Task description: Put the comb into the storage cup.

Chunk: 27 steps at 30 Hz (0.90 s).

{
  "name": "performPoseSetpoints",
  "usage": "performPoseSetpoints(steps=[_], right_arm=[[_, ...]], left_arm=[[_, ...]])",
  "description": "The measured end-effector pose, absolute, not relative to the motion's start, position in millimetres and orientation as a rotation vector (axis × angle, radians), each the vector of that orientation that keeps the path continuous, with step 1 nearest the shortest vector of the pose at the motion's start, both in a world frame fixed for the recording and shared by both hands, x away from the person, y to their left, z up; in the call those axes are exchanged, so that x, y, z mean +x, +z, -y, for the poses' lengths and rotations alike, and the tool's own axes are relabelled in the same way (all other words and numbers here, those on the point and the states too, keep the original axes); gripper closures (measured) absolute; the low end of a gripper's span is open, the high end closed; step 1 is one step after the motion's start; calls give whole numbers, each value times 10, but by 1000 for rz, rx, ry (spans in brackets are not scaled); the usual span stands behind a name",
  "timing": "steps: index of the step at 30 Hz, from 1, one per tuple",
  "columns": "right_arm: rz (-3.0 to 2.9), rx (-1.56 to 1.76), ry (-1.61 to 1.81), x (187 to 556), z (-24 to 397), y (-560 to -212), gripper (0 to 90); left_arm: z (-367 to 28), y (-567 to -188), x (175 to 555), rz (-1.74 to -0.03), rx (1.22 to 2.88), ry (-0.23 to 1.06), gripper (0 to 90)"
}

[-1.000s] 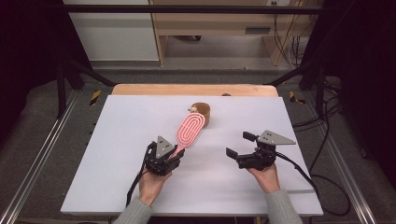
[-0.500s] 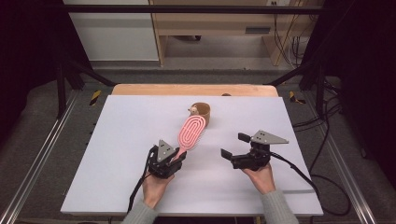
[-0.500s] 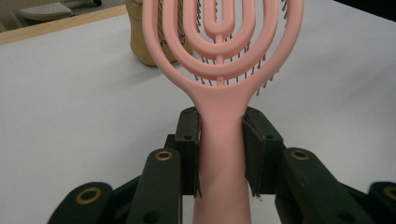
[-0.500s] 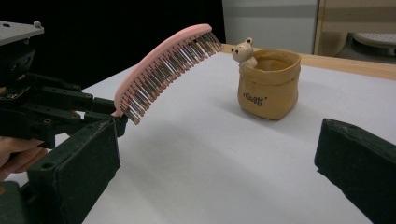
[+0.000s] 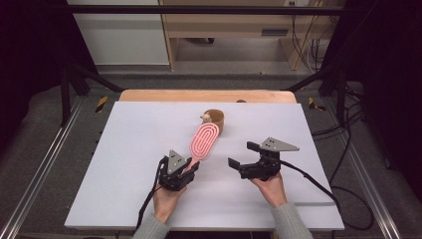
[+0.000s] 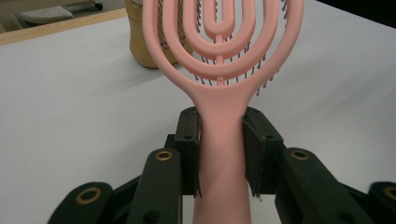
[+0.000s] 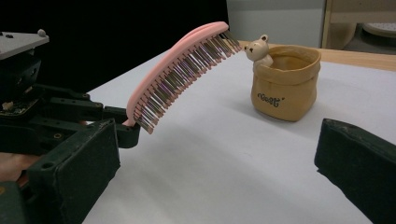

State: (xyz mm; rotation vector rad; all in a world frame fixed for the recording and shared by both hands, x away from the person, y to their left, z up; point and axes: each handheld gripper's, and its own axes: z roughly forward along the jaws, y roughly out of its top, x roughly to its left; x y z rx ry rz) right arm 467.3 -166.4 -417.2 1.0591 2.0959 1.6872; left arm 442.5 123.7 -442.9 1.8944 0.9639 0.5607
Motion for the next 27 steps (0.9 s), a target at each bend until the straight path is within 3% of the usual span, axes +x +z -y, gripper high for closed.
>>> performPoseSetpoints(steps=[27], right_arm=[[-2096, 1123, 1729, 4770, 1374, -4079, 7]], left_arm=[[-1162, -4419, 4405, -943, 1884, 574, 692]])
